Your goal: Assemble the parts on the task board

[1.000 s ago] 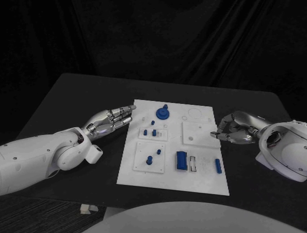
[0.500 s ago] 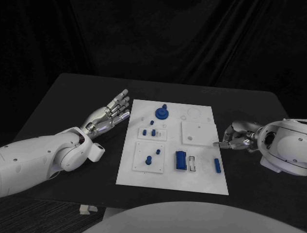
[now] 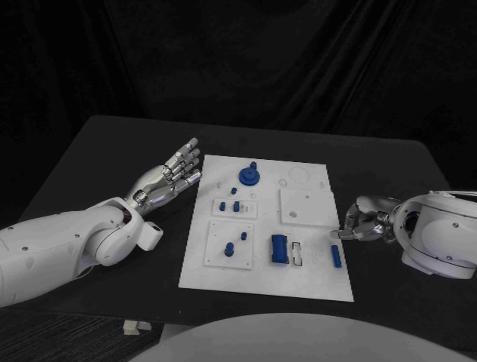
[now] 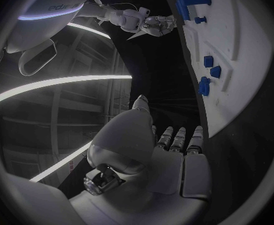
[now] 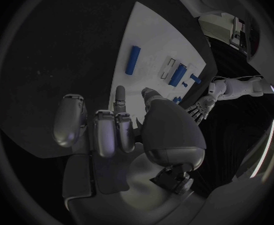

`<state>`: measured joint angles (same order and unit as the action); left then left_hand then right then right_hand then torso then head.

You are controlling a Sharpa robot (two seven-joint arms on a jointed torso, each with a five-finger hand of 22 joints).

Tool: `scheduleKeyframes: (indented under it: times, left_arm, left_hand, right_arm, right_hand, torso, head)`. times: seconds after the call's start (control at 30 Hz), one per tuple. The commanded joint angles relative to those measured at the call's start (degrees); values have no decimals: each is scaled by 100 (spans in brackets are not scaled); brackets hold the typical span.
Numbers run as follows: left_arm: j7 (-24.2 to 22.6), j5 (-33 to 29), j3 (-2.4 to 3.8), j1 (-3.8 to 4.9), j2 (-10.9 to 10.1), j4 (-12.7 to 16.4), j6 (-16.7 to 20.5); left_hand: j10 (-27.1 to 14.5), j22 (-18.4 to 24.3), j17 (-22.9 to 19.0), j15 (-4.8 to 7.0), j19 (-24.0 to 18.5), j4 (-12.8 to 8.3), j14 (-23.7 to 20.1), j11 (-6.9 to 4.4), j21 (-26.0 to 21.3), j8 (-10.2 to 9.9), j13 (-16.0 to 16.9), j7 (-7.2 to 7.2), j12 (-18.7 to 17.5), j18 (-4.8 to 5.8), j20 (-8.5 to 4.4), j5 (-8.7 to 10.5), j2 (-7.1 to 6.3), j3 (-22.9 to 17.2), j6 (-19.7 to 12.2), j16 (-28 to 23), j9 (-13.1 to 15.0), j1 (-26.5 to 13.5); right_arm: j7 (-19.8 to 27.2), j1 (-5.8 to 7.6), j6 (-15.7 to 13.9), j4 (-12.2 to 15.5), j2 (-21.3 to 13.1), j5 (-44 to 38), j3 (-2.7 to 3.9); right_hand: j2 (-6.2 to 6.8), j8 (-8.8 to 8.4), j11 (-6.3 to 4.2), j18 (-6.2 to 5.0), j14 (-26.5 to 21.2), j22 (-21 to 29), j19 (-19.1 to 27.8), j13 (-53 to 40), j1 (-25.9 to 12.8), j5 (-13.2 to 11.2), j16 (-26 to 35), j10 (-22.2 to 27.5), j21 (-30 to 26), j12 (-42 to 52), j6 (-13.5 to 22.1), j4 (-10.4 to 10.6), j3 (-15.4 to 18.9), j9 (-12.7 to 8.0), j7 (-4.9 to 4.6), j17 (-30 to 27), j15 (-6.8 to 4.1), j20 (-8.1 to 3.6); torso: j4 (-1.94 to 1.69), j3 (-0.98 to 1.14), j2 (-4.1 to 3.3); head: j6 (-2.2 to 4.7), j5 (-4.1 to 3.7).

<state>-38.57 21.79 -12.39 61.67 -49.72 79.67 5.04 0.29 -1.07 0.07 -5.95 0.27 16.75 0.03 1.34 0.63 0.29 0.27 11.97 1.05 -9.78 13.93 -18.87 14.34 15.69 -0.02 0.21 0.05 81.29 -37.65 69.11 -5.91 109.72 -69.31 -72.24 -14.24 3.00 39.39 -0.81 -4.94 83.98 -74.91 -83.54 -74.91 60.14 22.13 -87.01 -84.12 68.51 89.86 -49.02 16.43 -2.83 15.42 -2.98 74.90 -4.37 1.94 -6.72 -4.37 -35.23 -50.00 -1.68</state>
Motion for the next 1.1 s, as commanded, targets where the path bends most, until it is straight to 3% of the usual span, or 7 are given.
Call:
scheduleKeyframes:
  times: [0.03,0.53,0.83,0.93,1.03,1.07,1.1]
  left_arm:
    - [-451,-24,4,-7,17,-6,-126]
    - [-404,-24,4,-8,40,-53,-253]
    - [-344,-24,4,-9,55,-73,-350]
    - [-324,-24,4,-9,64,-83,-382]
    - [-306,-24,4,-9,68,-87,-403]
    - [-300,-24,4,-9,67,-88,-411]
    - [-295,-24,4,-9,66,-88,-418]
  left_hand:
    - [4,-6,-7,-45,8,-5,-3,74,-27,-29,4,-79,-8,-45,51,-38,13,-31,2,-21,-5,62]
    - [12,-13,-7,-90,13,-8,-3,171,-23,-28,7,-200,0,-46,100,-161,43,-44,7,-21,-4,130]
    - [16,-25,-7,-143,22,-18,-3,257,-16,0,8,-530,-3,-46,199,-349,55,-80,120,-21,24,281]
    - [18,-29,-7,-161,25,-24,-3,277,-14,3,9,-577,-1,-46,221,-403,57,-93,134,-21,27,315]
    - [19,-30,-7,-169,26,-26,-3,292,-13,5,10,-601,1,-46,228,-427,58,-99,145,-21,29,332]
    - [20,-32,-7,-173,28,-30,-3,305,-12,6,10,-621,2,-46,233,-455,56,-106,149,-21,30,351]
    - [24,-32,-7,-191,29,-88,-3,341,-11,12,12,-687,7,-45,241,-614,47,-158,179,-21,36,467]
  right_arm:
    - [-186,-71,128,16,11,-180,-1]
    - [-205,-312,269,-3,102,-196,-1]
    - [-171,-489,249,-76,210,-197,0]
    - [-135,-570,227,-122,257,-197,0]
    - [-76,-639,192,-152,286,-197,0]
    - [-46,-664,162,-158,295,-197,0]
    - [-14,-685,126,-161,303,-197,0]
  right_hand:
    - [0,38,-46,56,483,-937,-9,-1509,86,-8,-36,-588,25,14,-54,-31,2,55,14,874,-44,-40]
    - [-1,-48,-73,51,481,-926,7,-1509,358,126,-35,-588,8,14,-66,-134,-82,317,39,867,-74,-76]
    - [-37,-155,-71,48,474,-921,19,-1509,527,261,-21,-588,-5,14,-72,-206,-169,431,39,834,-73,-76]
    - [-54,-250,-63,46,472,-917,26,-1509,576,429,-17,-588,-14,14,-59,-214,-215,479,28,825,-68,-74]
    - [-59,-400,-44,44,465,-911,37,-1509,636,767,-4,-588,-31,14,-29,-224,-291,505,3,795,-54,-64]
    - [-68,-483,-38,43,465,-910,41,-1509,701,1082,-3,-588,-36,14,-33,-245,-370,515,-4,794,-49,-59]
    - [-62,-544,-37,42,465,-911,42,-1509,774,1467,-3,-588,-32,14,-32,-278,-456,520,-7,794,-51,-60]
  torso:
    - [-9,2,5]
    - [-10,-8,4]
    - [-3,-7,5]
    - [-9,-6,3]
    - [-4,-2,3]
    - [-2,-1,3]
    - [-1,-2,4]
  head:
    - [0,3]
    - [0,-7]
    - [0,-7]
    - [0,-14]
    - [0,4]
    - [0,9]
    - [0,14]
